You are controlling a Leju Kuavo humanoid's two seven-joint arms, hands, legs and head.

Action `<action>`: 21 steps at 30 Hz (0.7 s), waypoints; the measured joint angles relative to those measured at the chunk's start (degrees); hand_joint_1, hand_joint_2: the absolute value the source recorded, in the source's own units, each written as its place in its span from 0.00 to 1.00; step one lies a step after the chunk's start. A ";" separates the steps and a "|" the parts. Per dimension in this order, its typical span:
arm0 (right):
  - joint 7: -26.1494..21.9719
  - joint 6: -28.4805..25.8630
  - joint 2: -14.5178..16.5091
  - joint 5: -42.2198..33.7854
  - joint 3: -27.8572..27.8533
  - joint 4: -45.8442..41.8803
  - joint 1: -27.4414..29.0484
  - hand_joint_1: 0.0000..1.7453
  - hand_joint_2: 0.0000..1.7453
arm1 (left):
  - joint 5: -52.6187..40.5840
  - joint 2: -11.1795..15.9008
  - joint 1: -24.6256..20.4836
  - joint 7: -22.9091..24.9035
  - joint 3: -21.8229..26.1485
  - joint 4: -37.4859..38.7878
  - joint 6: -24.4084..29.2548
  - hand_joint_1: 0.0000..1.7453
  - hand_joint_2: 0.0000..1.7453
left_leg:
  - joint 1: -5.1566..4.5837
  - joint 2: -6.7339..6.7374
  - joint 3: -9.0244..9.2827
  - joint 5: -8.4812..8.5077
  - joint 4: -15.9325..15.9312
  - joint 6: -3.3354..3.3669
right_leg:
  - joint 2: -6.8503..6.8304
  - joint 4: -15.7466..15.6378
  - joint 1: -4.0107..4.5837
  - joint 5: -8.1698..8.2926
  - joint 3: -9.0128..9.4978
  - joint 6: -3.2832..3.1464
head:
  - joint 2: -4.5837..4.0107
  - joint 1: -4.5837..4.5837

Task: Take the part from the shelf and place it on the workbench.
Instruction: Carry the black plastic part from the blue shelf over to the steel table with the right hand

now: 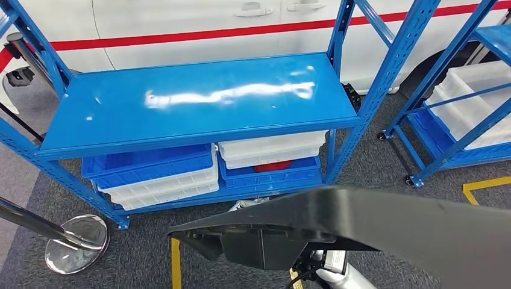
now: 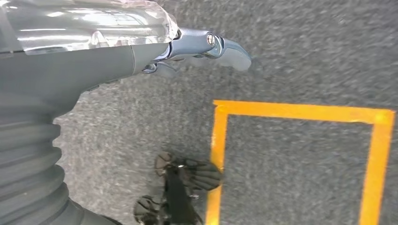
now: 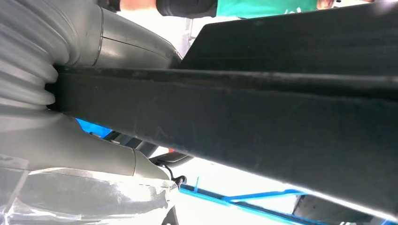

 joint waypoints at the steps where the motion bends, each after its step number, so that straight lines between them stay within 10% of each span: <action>1: -0.02 0.11 -0.11 0.01 -0.04 0.11 0.02 1.00 1.00 | -0.01 0.00 0.02 0.02 0.00 0.00 -0.02 0.00 1.00 | 0.08 0.01 -1.00 0.55 0.28 -0.18 | -0.01 -1.34 -0.17 1.68 1.77 0.15 | 0.00 0.00; 3: -0.07 0.70 -0.36 -0.26 -0.14 0.27 0.00 1.00 1.00 | -0.01 0.02 0.06 0.09 0.00 0.00 -0.06 0.00 1.00 | 0.16 -0.03 -2.83 1.34 1.33 -0.68 | -0.01 -8.47 -0.35 3.56 7.51 0.22 | 0.00 0.00; 6: -0.49 2.18 -0.75 -1.37 -0.26 0.40 -0.04 1.00 1.00 | 0.00 0.15 0.14 0.48 0.00 0.00 0.04 0.00 1.00 | 0.09 -0.09 -4.24 2.31 2.47 -1.75 | 0.10 -15.79 0.02 1.88 12.10 -0.75 | 0.00 -0.01; 9: -0.73 3.48 -1.13 -2.16 -0.31 0.79 0.08 1.00 1.00 | 0.08 0.44 0.45 1.51 0.00 0.00 0.72 0.00 1.00 | 0.41 -0.13 -4.86 1.79 3.21 -2.90 | -0.07 -16.03 0.05 3.09 11.10 -2.30 | 0.00 -0.01; 14: -0.76 4.41 -1.21 -2.50 -0.31 1.75 0.25 1.00 1.00 | 0.15 0.75 0.84 2.98 0.10 0.00 2.10 0.00 1.00 | 0.71 -0.17 -8.31 -8.63 17.45 -4.02 | -0.33 -15.98 0.18 6.22 7.45 -3.28 | 0.00 -0.02; 16: -0.76 4.59 -1.21 -2.50 -0.31 2.16 0.32 1.00 1.00 | 0.15 0.81 0.91 3.10 0.13 0.00 2.16 0.00 1.00 | 0.72 -0.17 -6.17 -6.65 17.65 -3.93 | -0.37 -15.78 0.30 7.42 5.71 -3.16 | 0.00 -0.02; 21: -0.82 4.75 -1.22 -2.52 -0.35 2.52 0.33 1.00 1.00 | 0.11 1.06 0.67 3.13 0.14 -0.10 2.13 0.00 1.00 | 0.05 -0.33 6.00 -6.02 1.19 -2.23 | -0.51 -15.77 0.50 9.98 3.73 -2.00 | 0.00 -0.02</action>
